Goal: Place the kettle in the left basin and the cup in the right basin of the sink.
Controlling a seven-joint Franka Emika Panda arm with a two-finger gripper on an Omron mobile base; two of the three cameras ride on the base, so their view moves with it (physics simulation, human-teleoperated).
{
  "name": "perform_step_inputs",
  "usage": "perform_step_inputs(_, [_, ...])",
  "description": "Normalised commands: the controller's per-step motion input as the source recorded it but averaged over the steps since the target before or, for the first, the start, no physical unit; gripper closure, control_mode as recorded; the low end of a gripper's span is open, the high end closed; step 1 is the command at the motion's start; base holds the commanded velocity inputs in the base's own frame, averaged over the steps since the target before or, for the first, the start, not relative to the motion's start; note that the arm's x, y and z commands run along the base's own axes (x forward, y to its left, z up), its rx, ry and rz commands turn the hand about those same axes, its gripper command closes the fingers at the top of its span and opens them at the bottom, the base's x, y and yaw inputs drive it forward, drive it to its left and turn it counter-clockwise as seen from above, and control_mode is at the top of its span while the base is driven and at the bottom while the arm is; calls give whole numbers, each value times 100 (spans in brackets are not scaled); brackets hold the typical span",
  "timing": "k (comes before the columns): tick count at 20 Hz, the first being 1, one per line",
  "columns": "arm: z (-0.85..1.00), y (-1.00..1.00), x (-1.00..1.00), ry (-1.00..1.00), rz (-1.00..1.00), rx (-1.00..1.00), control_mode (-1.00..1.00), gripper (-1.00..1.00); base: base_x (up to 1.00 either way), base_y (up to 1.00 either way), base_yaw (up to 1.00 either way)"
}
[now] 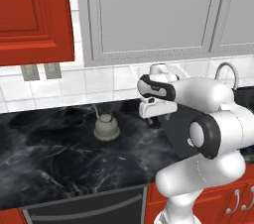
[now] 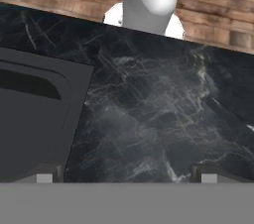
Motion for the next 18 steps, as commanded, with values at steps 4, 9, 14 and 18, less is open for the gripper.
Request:
perform_step_inputs(4, [5, 41, 51, 0, 18, -1, -100, -100, 0, 0, 0])
perform_step_inputs(9, [2, 47, 51, 0, 19, 0, -100, -100, 0, 0, 0])
perform_step_inputs(14, [1, 37, 21, -6, 12, 4, -100, -100, 0, 0, 0])
perform_step_inputs(18, [6, 31, 2, -16, 11, 10, -100, -100, 0, 0, 0])
